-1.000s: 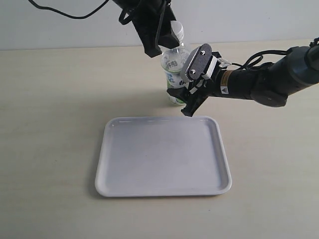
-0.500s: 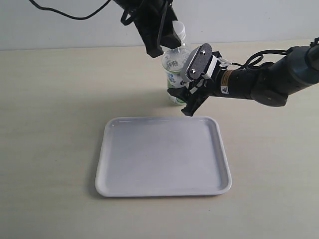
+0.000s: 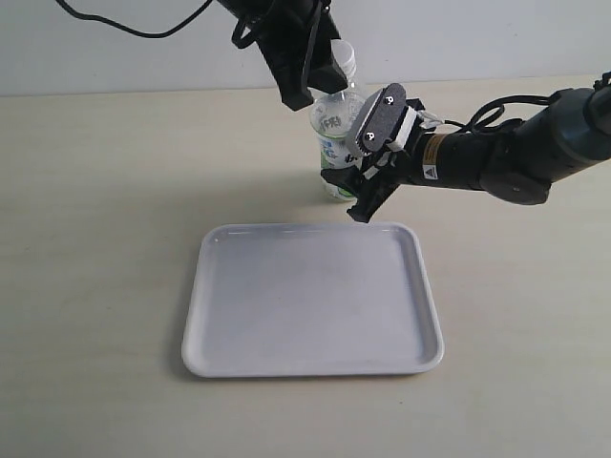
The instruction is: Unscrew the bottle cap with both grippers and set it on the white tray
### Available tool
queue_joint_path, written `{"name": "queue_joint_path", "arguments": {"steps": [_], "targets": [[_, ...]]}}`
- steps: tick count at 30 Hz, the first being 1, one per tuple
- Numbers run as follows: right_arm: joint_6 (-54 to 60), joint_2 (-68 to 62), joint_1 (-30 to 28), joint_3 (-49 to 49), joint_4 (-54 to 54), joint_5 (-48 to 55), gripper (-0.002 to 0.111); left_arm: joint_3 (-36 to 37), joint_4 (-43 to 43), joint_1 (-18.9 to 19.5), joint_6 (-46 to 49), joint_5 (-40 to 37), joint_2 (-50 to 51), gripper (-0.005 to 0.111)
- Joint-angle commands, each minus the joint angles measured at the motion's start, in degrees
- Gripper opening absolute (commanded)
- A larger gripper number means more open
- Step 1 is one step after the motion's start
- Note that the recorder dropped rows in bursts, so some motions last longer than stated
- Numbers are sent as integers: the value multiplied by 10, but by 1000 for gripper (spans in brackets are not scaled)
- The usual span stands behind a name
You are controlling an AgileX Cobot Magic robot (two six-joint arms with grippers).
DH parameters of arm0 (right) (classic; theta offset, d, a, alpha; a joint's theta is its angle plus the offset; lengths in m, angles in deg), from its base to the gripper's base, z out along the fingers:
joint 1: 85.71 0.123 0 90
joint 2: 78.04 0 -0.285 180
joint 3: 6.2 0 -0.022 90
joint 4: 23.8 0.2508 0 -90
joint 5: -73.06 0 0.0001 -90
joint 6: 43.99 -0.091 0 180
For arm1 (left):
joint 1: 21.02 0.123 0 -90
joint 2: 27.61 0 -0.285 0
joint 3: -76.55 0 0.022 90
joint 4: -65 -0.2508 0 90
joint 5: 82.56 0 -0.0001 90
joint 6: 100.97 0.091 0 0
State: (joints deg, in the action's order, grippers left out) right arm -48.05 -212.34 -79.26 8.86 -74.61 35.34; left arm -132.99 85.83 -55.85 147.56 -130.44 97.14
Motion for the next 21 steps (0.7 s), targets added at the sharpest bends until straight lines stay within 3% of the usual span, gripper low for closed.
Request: {"name": "queue_joint_path", "arguments": {"steps": [1, 10, 17, 21], "targets": [[9, -22, -4, 10, -16, 113, 0, 1, 8, -1, -3, 0, 4, 0], [12, -22, -4, 10, -17, 113, 0, 1, 7, -1, -3, 0, 4, 1], [12, -22, -4, 10, -17, 115, 0, 1, 4, -1, -4, 0, 4, 25], [12, -22, -4, 10, -17, 115, 0, 1, 4, -1, -4, 0, 4, 26]]}}
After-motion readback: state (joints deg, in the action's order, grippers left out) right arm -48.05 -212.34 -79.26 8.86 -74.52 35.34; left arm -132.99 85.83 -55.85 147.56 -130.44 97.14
